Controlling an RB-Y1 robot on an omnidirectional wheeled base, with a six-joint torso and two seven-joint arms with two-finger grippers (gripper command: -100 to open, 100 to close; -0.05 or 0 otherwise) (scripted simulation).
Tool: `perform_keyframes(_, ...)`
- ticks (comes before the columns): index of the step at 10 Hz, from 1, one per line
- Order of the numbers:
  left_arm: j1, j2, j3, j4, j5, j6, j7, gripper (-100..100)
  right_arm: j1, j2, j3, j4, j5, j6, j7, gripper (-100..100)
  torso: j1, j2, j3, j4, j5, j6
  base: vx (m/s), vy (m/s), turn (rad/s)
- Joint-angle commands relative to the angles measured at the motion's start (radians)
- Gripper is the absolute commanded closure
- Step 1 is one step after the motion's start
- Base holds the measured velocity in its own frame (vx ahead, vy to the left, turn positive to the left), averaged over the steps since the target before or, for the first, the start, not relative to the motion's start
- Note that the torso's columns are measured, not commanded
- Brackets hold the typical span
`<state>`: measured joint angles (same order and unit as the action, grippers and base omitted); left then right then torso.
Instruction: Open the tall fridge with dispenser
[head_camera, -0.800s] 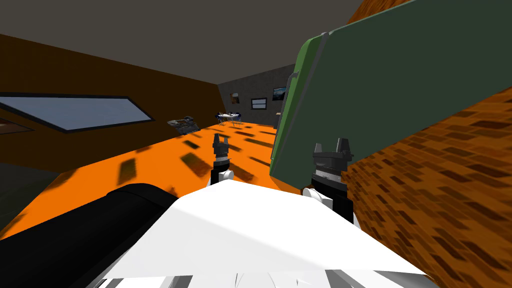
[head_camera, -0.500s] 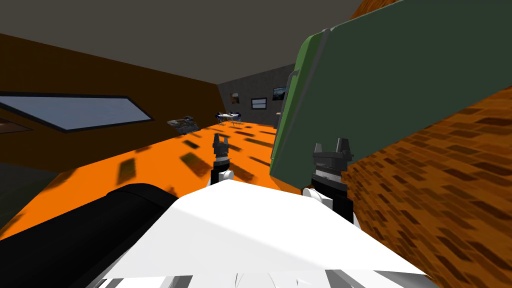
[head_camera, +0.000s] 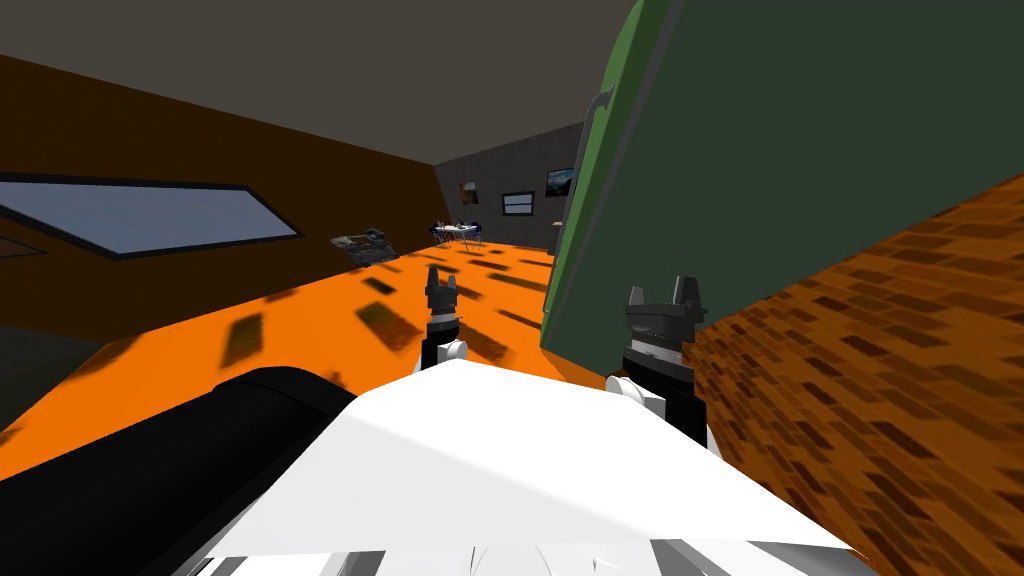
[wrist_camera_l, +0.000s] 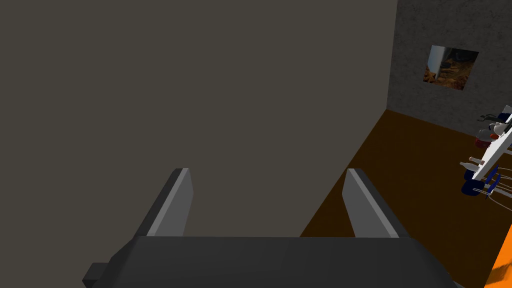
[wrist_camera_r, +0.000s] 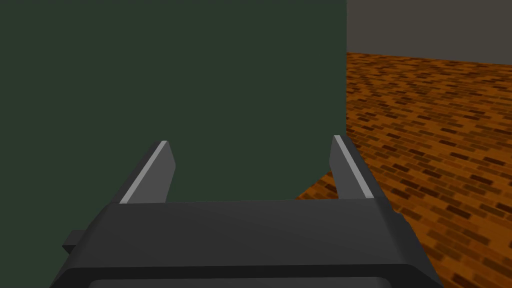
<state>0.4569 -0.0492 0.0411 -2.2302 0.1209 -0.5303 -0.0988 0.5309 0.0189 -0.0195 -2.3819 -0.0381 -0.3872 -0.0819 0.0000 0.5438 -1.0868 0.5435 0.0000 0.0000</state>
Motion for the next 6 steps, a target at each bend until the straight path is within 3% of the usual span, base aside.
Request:
perform_keyframes(1,0.000,0.000,0.000,0.000,0.000,0.000,0.000,0,0.000,0.000,0.000,0.000,0.000,0.000,0.000,0,0.000,0.074,-0.148,0.074,0.000,0.000,0.000,0.000,0.000)
perform_keyframes(2,0.000,0.000,0.000,0.000,0.000,0.000,0.000,0,-0.012,-0.037,-0.003,0.001,-0.019,-0.017,0.000,-100,0.000,0.148,-0.295,0.148,0.000,0.000,0.000,0.000,0.000)
perform_keyframes(3,0.000,0.000,0.000,0.000,0.000,0.000,0.000,0,-0.024,-0.063,-0.006,0.002,-0.038,-0.035,-0.001,-100,0.000,0.181,-0.364,0.181,0.000,0.000,0.001,-0.009,-0.004)
perform_keyframes(6,0.000,0.000,0.000,0.000,0.000,0.000,0.000,0,-0.084,-0.133,-0.019,0.005,-0.125,-0.108,-0.002,-100,0.000,0.194,-0.389,0.194,0.000,0.000,-0.002,-0.016,-0.005)
